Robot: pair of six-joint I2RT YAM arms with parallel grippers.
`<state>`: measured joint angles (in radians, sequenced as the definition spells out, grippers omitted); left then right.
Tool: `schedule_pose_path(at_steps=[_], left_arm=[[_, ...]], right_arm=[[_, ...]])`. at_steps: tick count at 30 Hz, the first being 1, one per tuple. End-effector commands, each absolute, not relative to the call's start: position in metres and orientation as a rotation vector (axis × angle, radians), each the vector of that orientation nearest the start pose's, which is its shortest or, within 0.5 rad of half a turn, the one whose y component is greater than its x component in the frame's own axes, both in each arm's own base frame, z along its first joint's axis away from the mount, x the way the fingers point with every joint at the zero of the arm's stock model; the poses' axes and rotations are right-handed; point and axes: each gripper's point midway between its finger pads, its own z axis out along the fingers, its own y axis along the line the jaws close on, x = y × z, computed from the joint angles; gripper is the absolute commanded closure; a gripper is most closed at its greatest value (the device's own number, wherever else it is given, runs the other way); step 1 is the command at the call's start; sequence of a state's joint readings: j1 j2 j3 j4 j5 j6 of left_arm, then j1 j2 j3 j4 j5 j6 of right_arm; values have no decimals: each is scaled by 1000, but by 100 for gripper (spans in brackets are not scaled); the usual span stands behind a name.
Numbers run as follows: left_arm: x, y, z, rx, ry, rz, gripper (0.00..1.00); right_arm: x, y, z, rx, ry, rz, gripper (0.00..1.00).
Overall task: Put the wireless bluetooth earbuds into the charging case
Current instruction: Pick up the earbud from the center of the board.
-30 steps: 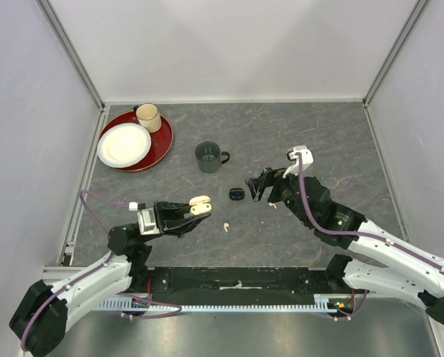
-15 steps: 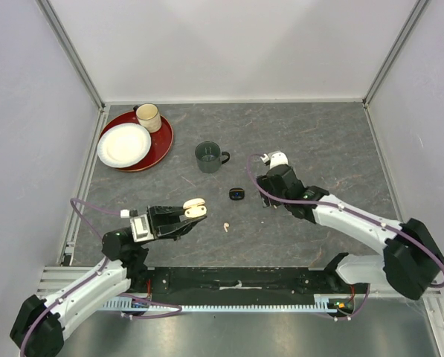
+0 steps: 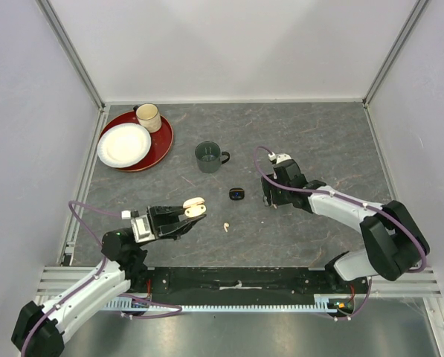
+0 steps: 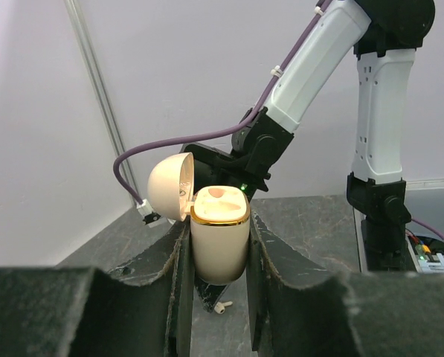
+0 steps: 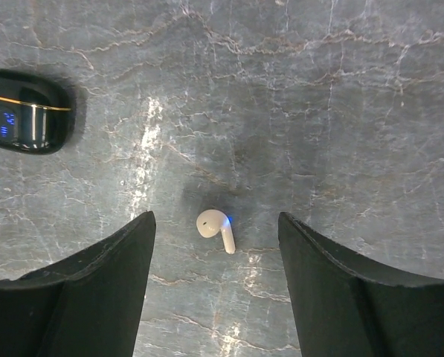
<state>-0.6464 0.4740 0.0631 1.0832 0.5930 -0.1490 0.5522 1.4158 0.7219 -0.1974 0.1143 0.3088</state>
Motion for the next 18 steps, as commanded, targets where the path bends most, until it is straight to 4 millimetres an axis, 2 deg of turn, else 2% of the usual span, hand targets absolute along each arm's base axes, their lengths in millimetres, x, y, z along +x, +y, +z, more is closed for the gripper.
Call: schedule_pose_path(at_steps=[1,18], left_arm=[[125,-221,301,789,719,-942,98],[127,-223,302,798,720,-945,98]], right_arm=[[290,177,36,-176,2469,338,26],[271,184,22,-164,2523,458,27]])
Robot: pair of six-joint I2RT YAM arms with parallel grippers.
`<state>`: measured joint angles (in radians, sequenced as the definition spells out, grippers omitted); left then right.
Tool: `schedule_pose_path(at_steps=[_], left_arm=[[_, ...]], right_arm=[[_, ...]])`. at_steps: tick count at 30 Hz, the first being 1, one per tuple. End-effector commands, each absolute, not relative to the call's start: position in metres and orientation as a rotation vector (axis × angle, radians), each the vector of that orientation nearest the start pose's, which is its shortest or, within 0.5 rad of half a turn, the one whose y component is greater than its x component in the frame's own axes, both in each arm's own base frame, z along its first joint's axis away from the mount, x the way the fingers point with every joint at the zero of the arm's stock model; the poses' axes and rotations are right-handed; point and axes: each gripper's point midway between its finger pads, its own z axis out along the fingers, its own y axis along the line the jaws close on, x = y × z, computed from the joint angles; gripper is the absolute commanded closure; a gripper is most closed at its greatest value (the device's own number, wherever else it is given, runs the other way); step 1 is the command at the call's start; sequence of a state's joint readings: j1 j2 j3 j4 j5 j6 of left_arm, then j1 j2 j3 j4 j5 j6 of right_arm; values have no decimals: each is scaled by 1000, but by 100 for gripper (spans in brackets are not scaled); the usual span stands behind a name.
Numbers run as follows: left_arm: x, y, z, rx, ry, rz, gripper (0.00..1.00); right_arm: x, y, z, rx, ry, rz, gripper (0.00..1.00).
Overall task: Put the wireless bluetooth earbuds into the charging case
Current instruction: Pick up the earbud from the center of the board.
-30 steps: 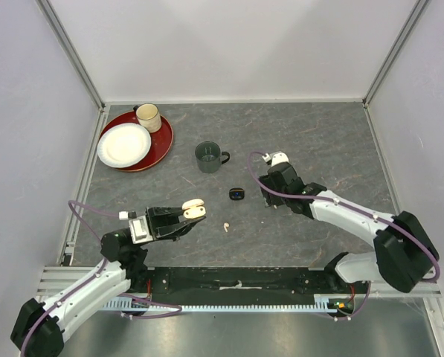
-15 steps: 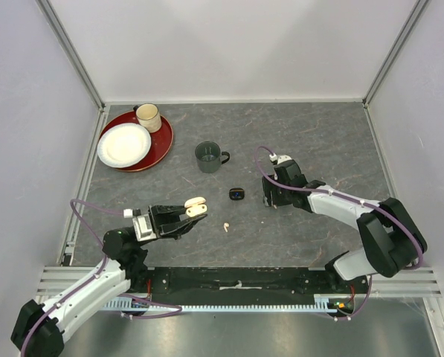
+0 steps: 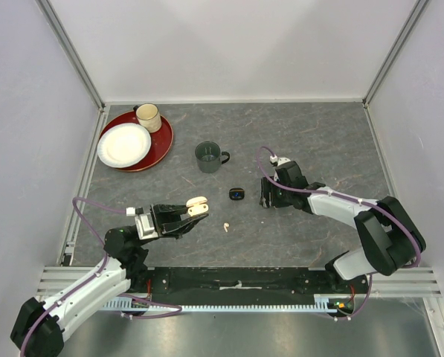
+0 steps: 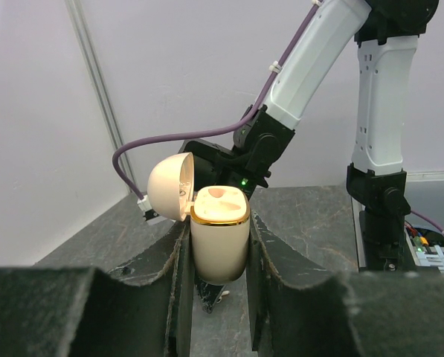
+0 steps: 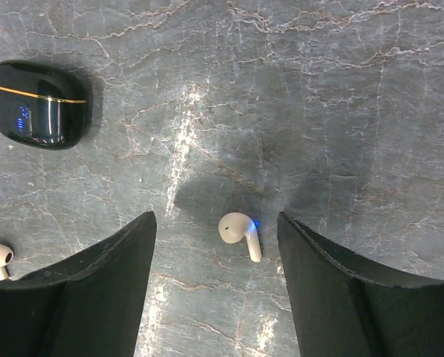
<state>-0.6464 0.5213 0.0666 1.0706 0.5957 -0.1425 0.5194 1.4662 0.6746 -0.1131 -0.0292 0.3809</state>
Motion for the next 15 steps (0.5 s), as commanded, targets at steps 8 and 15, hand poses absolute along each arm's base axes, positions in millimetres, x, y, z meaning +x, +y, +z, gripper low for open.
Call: schedule_pose_path(at_steps=[8,15], left_arm=[[127,-225,299,803,731,-956,98],[127,-225,299,799,729,-960,98]], right_arm=[[263,185,22,-144,2551,488,29],[258,182,26,-116,2557,482,32]])
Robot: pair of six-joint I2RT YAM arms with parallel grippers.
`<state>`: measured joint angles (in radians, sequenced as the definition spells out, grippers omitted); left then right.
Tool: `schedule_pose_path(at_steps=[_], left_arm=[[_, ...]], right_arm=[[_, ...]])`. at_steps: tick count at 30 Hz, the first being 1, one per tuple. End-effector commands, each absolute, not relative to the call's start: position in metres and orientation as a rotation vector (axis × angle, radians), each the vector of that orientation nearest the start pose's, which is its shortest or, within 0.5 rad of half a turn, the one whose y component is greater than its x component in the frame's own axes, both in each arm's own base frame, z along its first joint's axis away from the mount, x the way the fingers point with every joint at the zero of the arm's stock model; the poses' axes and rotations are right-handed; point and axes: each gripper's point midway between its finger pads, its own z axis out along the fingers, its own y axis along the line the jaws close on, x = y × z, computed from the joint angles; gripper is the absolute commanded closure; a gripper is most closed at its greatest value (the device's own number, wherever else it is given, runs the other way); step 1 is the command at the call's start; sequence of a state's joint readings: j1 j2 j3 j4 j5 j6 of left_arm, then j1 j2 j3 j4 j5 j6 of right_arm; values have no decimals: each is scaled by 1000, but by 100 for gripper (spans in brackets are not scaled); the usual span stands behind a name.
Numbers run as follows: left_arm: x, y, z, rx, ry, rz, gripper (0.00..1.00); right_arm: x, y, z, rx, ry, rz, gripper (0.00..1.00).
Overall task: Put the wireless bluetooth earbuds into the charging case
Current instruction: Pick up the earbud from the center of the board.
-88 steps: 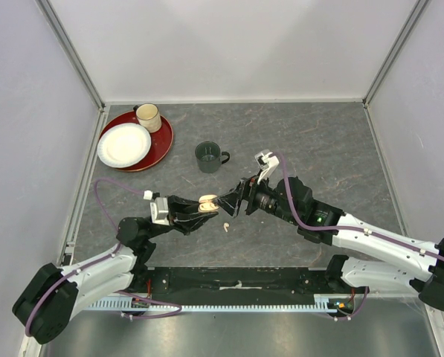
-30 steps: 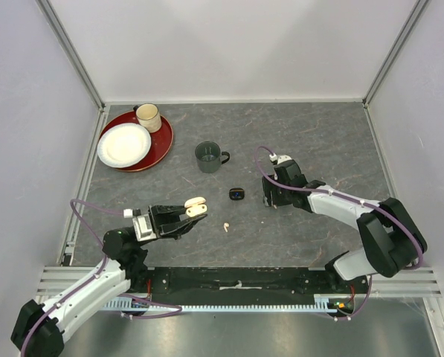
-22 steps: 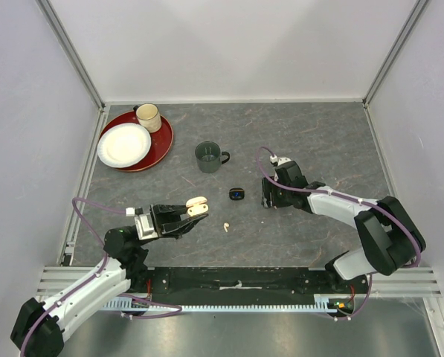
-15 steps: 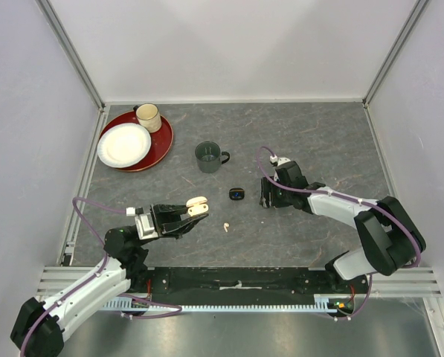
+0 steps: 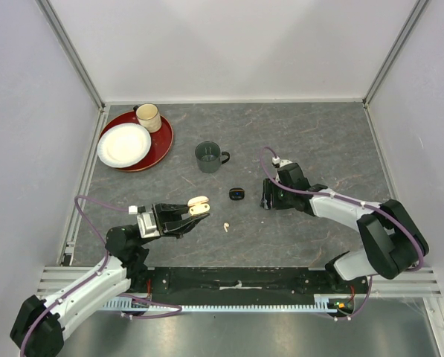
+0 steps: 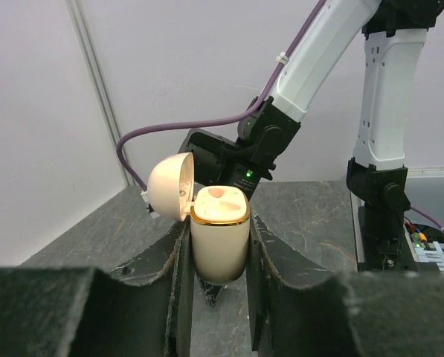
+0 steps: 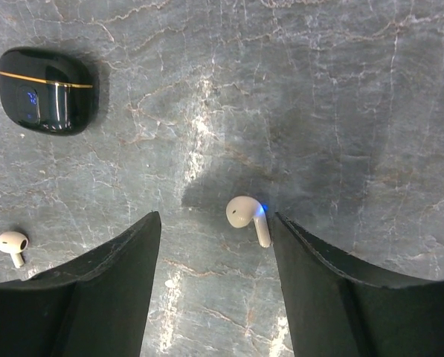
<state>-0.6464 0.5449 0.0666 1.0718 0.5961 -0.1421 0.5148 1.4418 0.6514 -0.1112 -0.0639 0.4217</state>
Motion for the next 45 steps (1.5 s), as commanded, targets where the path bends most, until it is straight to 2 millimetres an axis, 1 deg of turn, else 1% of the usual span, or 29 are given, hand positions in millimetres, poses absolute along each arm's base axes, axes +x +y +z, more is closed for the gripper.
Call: schedule_pose_path(at_steps=[1,9,16,23,26,28,29,33,37,40,42,45], left_arm=[[127,-225,300,797,728,-960,98],[129,-225,296,791,739,-963,98],[129,-225,296,784,744,-965,98],[130,-225,295,780,750,-965,98],[130,-225,295,780,750,-965,98],[131,-225,294,779,752,-965,98],[131,-225,293,779,757,-966,98],[132,-225,295,775,755,-962,98],[132,-225,294,776,757,-964,98],[132,-226,294,778,756,-969,98],[132,-226,295,778,756,-971,98],[132,-226,295,778,755,-971,98]], right_arm=[[256,181,25,-111,2563,478,32],[251,182,26,-118,2563,505,32],[252,190,24,-140,2559,556,33],[250,198,29,-149,2547,608,33],[252,195,30,-154,2537,586,34],[253,193,33,-158,2527,565,36],[258,187,34,-141,2513,509,36],[266,173,43,-129,2471,399,36],[275,170,47,-124,2445,357,36],[281,169,45,-134,2450,325,36],[281,170,40,-144,2465,318,37],[284,172,38,-151,2465,300,38]])
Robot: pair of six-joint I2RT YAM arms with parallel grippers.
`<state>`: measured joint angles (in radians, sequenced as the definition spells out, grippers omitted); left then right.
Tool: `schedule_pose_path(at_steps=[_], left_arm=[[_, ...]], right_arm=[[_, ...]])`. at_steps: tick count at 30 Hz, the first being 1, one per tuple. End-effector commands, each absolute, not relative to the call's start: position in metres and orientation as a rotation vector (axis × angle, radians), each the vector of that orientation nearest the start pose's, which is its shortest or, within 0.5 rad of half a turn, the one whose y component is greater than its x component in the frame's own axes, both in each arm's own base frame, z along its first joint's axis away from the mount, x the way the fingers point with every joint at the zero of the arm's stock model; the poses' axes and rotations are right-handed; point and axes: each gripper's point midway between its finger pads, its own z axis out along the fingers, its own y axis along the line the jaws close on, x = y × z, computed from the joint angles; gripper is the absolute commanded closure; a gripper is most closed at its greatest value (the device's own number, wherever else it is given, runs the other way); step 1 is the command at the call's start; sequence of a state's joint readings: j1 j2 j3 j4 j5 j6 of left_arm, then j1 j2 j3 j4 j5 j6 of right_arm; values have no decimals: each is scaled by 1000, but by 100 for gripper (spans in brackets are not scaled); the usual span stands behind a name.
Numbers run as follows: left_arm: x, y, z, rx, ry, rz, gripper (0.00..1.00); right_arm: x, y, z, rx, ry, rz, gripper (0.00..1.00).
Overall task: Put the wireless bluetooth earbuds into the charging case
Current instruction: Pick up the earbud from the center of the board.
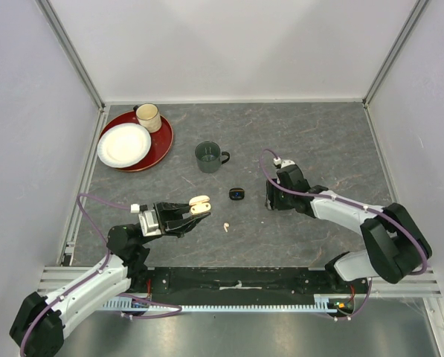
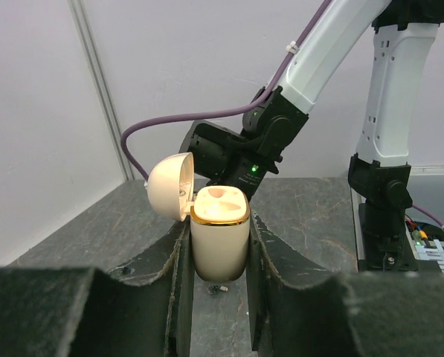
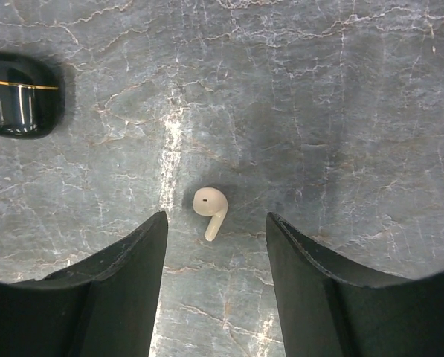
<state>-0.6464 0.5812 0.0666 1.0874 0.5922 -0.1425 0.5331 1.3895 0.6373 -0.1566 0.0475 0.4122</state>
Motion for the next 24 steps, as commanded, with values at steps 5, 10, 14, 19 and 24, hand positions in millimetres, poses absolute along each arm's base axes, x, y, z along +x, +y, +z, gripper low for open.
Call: schedule_pose_path(at_steps=[5,10,14,19,24], left_arm=[[133,-226,295,775,759,-968,98],[134,-227,295,779,760,-969,98],[134,-228,294,781,764,-970,98],[135,-228,295,780,764,-968,98],[136,-228,294,774,770,-966,98]], right_arm=[[287,175,37,-160,2461,298,40],[288,176,33,-168,2471,278,42],[288,175,28,-167,2483,245,45],[288,177,24,-172,2494,240,51],[285,178,20,-177,2508,243,59]])
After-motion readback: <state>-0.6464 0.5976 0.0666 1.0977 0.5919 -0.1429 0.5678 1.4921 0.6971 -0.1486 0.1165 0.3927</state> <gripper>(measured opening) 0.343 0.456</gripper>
